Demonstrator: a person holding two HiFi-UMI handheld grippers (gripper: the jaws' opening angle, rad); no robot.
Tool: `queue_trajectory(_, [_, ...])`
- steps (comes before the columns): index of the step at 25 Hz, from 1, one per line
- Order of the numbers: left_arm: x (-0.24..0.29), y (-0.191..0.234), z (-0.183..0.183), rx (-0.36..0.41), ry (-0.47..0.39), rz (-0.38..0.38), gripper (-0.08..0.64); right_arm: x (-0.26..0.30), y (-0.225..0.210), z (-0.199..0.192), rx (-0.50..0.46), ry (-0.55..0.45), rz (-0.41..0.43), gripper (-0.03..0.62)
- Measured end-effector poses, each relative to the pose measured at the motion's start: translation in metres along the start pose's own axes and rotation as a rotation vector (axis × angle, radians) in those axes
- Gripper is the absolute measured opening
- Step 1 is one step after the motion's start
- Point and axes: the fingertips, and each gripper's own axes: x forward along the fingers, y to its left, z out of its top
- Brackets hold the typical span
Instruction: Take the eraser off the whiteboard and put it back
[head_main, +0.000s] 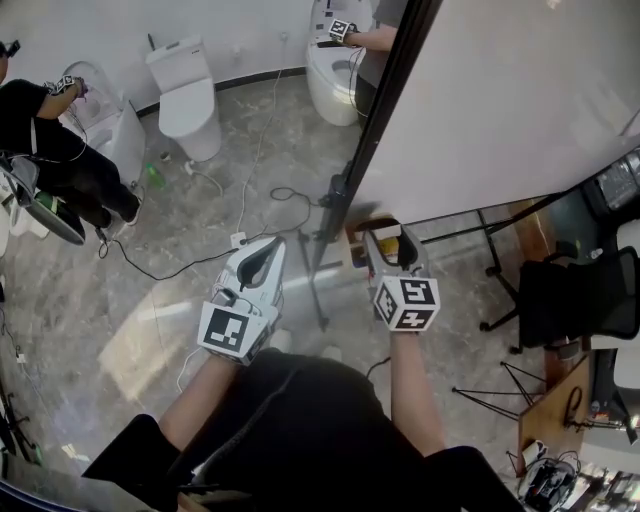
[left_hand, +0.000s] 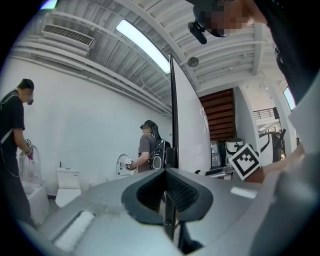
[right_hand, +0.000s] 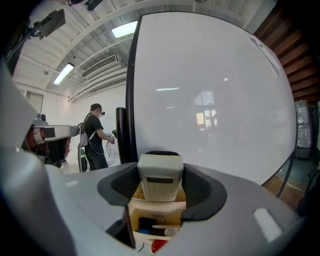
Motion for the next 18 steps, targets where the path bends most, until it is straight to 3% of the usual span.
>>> queue_trajectory(18, [-0.002,0.007,0.000,0.005,0.003,0.010,0.006,0.014,-0.003,-0.028,-0.007,0.101,-0.018,0.267])
